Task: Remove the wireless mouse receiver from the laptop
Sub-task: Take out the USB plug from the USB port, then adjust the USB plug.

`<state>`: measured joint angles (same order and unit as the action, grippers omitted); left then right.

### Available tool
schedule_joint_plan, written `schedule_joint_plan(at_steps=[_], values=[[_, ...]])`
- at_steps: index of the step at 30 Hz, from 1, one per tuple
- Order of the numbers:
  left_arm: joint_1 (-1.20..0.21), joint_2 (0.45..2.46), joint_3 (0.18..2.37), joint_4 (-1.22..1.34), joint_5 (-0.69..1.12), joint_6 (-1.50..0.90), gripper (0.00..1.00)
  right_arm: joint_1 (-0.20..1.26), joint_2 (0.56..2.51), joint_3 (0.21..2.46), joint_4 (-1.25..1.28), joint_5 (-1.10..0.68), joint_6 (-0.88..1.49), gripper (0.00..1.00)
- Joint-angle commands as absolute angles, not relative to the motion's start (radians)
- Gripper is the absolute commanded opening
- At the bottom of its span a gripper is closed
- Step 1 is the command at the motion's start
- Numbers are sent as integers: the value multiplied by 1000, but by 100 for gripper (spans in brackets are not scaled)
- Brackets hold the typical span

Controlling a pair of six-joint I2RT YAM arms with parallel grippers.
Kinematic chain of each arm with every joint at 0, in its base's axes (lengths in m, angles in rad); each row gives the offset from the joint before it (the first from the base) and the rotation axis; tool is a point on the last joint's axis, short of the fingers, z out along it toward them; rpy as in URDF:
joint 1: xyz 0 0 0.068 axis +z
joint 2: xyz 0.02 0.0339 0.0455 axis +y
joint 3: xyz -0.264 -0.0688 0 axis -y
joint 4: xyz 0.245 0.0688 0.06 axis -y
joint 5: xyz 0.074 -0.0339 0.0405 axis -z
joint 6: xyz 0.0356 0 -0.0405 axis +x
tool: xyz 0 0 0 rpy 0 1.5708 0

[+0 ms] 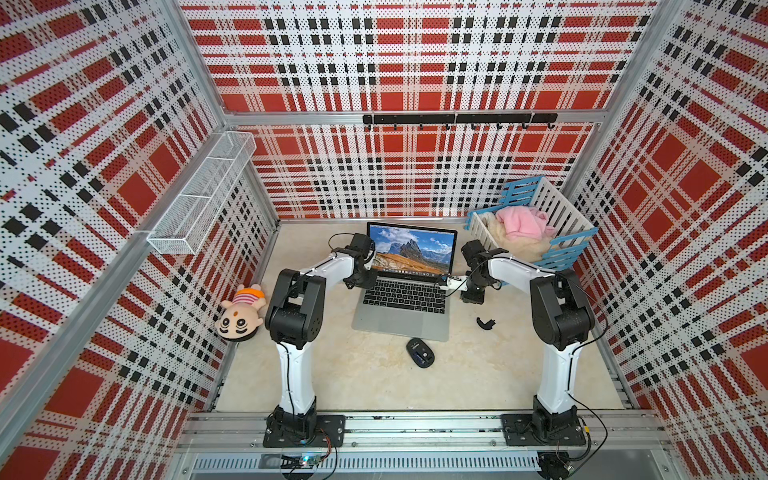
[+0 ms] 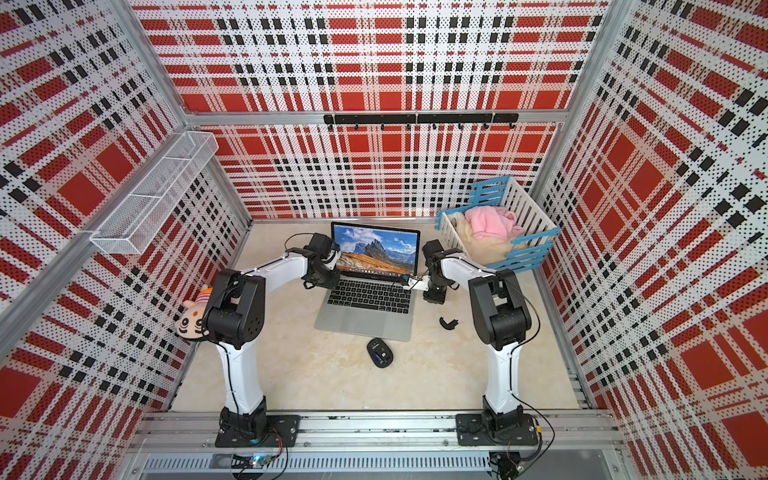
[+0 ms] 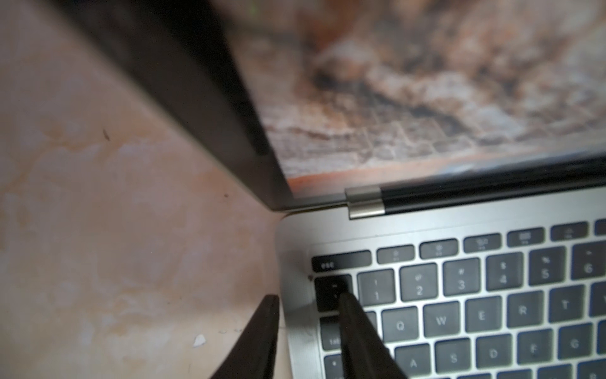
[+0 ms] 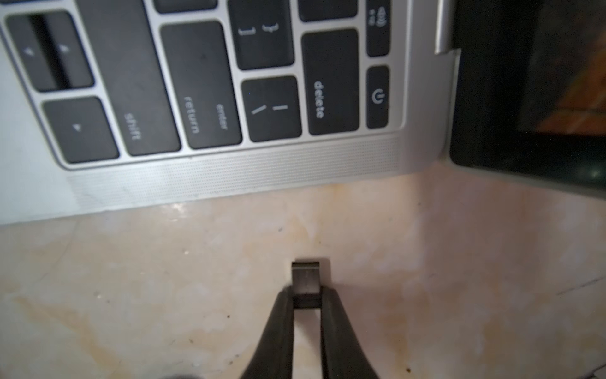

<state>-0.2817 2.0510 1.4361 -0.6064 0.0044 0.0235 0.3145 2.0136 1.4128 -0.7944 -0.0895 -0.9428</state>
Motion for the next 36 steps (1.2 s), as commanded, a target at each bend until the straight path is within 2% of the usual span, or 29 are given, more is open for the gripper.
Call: schedule_joint_plan(at_steps=[1,10,18,24,29,36], values=[[-280,2056,1387,-732,38,19,39,303,1952,1371,-804,-146,-916,16],[-209,1838,1291,-651,171,-42,45,312,1792,1302,-781,-258,-870,17],[-140,1581,1127,-393,574,-222,47,390,1678,1305,-744,-403,-838,18],[-214,1506,950,-50,837,-469,49,491,1611,1290,-707,-447,-815,18],[-346,1543,940,62,880,-557,50,553,1595,1301,-700,-426,-810,18],[-405,1599,980,105,891,-593,48,575,1584,1317,-704,-416,-810,18]])
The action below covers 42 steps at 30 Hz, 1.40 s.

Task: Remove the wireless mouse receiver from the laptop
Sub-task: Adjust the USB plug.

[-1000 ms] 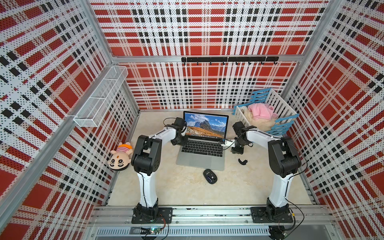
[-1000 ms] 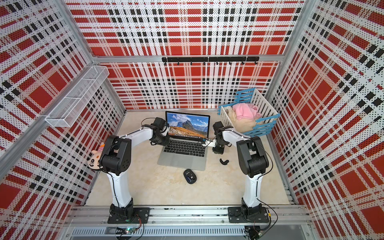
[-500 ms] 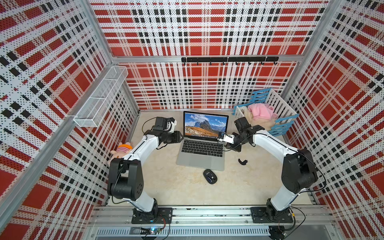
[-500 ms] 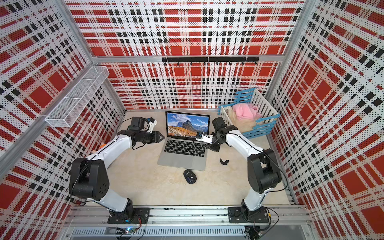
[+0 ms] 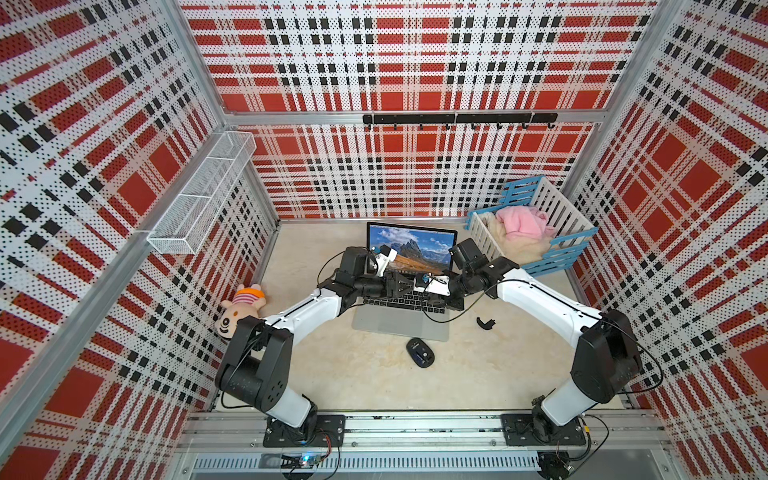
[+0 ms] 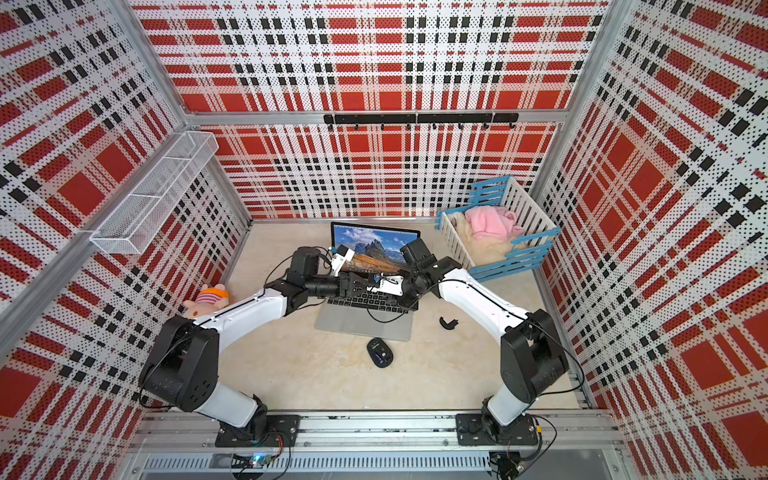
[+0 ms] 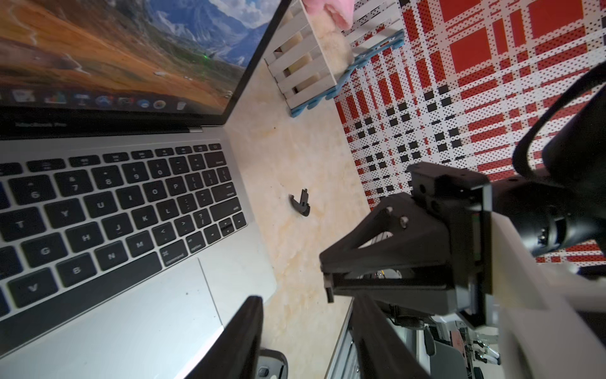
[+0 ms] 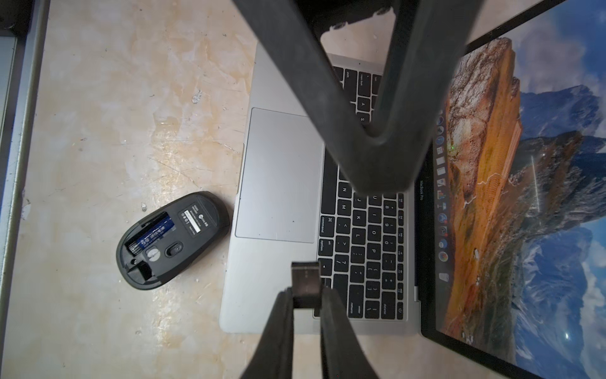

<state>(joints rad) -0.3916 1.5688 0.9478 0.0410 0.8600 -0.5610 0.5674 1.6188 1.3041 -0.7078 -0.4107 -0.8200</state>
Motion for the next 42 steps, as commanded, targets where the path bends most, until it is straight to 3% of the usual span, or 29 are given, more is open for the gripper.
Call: schedule_joint_plan(at_steps=[1,28,38,42], values=[[-410,1606,985,105,892,-593,48,577,1581,1315,-703,-416,-810,18],[-483,1674,1017,99,953,-590,35,578,1563,1318,-676,-402,-801,19],[-489,1689,1026,66,969,-557,21,581,1565,1317,-672,-393,-798,19],[-487,1695,1027,64,974,-554,8,585,1575,1320,-672,-390,-794,19]])
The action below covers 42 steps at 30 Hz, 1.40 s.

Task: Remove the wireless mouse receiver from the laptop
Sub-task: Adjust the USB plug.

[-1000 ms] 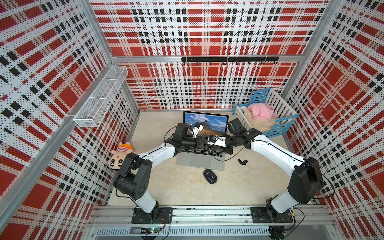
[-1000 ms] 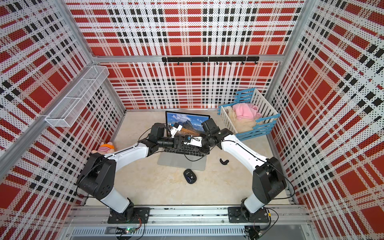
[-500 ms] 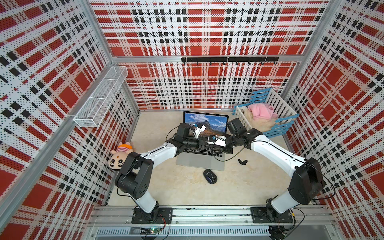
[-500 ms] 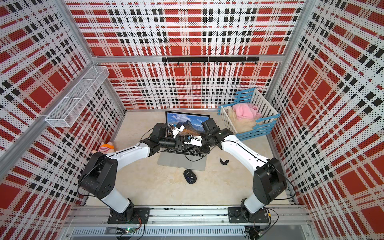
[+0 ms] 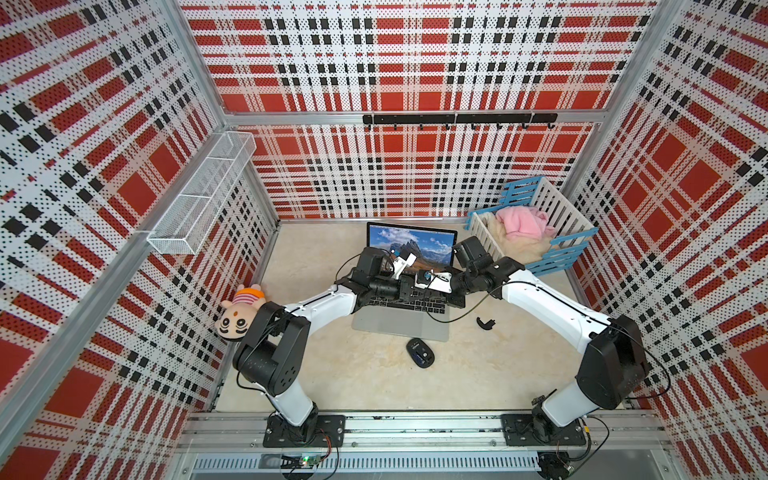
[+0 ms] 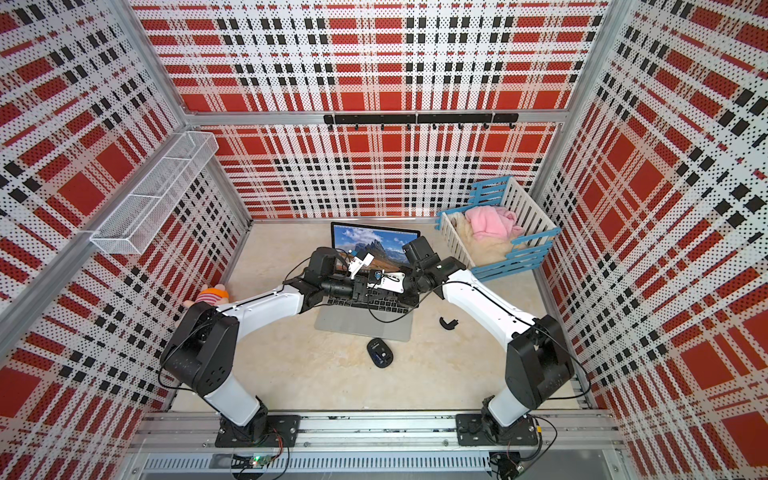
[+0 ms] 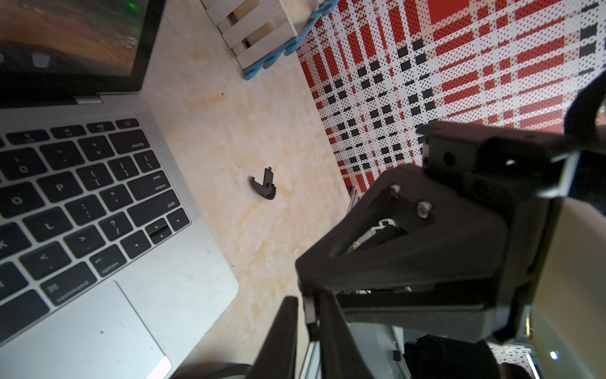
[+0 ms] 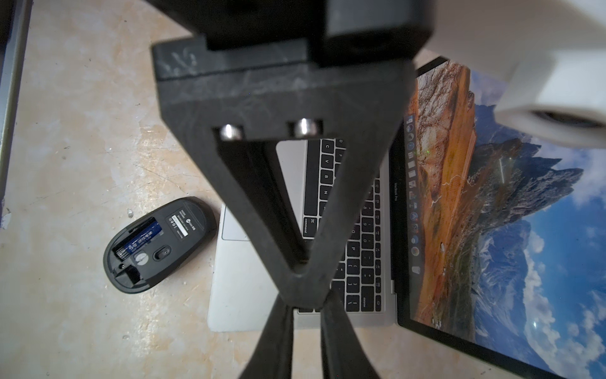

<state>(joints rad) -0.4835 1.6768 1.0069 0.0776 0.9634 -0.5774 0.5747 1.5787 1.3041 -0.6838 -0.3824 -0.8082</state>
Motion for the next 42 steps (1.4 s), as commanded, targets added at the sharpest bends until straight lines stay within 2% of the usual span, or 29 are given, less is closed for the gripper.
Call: schedule_joint_plan(at_steps=[1,2,7,8,9,15,18,20,21,24,28,30,34,36,40,42], values=[[-485,1698,1026,64,975,-551,5,585,1577,1322,-671,-390,-795,20],[-484,1699,1026,64,974,-551,0,586,1578,1322,-670,-390,-793,24],[-475,1697,1028,64,975,-549,0,587,1563,1308,-662,-374,-793,53],[-470,1693,1028,64,973,-546,0,582,1550,1296,-653,-366,-795,94],[-464,1688,1027,64,973,-547,0,576,1536,1289,-647,-361,-793,100],[-412,1642,1021,66,971,-529,0,458,1397,1228,-484,-456,-608,100],[-398,1618,1027,89,973,-520,0,403,1354,1199,-322,-522,-334,100],[-395,1601,1031,109,977,-514,0,365,1367,1209,-213,-534,-5,100],[-394,1595,1032,122,979,-514,0,354,1384,1227,-207,-557,88,100],[-386,1563,1029,179,984,-522,0,319,1449,1271,-153,-774,289,100],[-371,1510,1003,295,1015,-563,0,319,1433,1149,188,-867,608,100],[-367,1482,988,348,1037,-579,0,319,1417,1126,230,-873,658,100],[-368,1448,992,367,1073,-558,0,322,1416,1188,61,-914,615,100],[-367,1445,999,371,1086,-558,0,322,1409,1182,56,-946,621,100],[-366,1453,1008,371,1098,-565,0,337,1383,1170,-5,-916,579,79],[-372,1454,1011,374,1106,-565,0,340,1396,1174,-19,-946,581,73]])
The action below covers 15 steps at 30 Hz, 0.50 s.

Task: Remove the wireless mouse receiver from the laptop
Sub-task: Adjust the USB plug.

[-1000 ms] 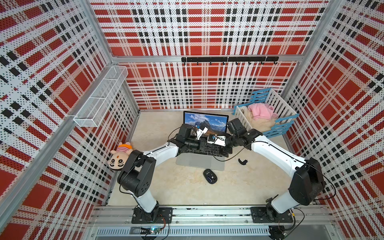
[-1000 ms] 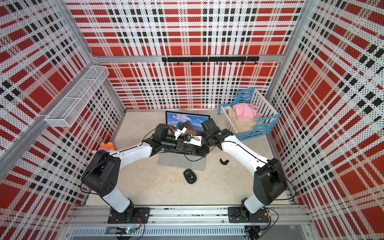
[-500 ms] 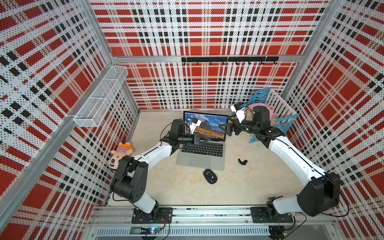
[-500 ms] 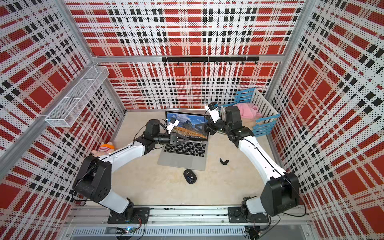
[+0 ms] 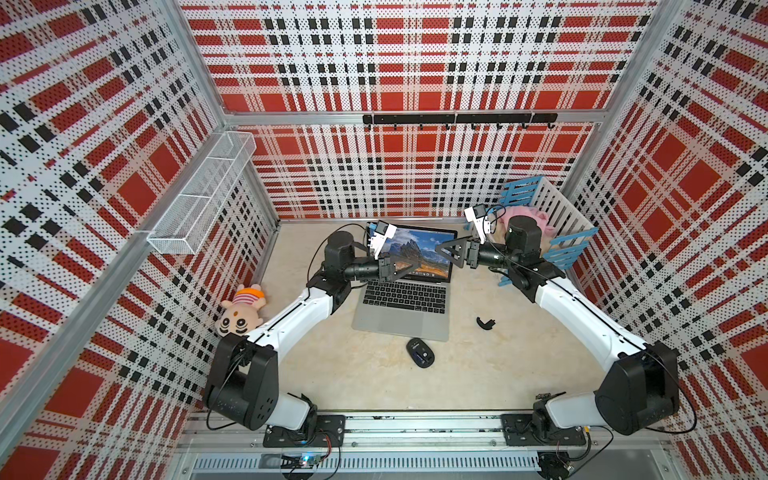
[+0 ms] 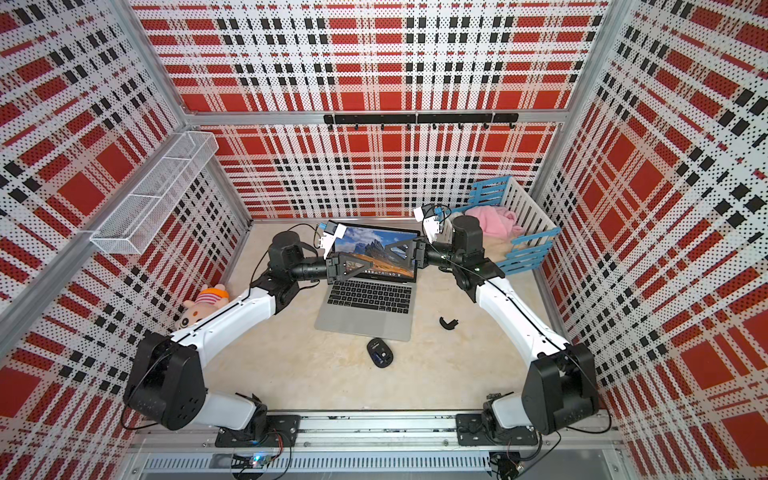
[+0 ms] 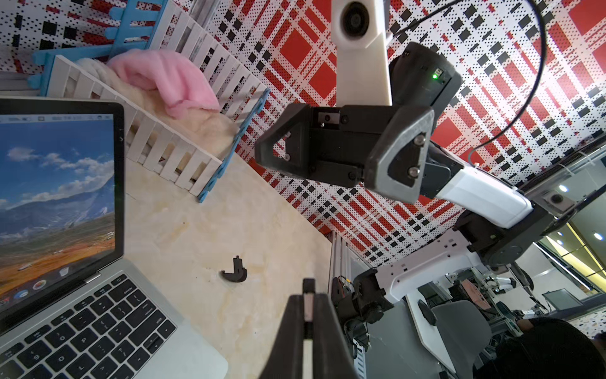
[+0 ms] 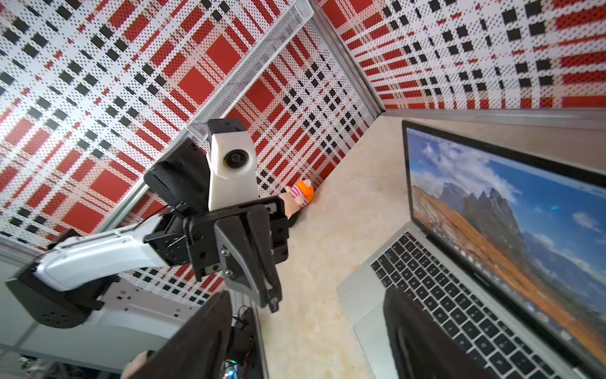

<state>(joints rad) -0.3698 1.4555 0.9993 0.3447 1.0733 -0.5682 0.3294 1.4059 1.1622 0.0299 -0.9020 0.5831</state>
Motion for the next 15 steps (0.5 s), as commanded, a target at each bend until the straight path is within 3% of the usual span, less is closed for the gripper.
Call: schedule_joint_plan(at_steps=[1,5,15], values=[[-375,1454,1012,375,1109,-563,0,342,1404,1180,-30,-956,580,70],[-392,1452,1017,376,1129,-561,0,365,1443,1229,-99,-992,527,56],[-396,1442,1013,378,1141,-558,0,432,1508,1296,-144,-1043,499,46]])
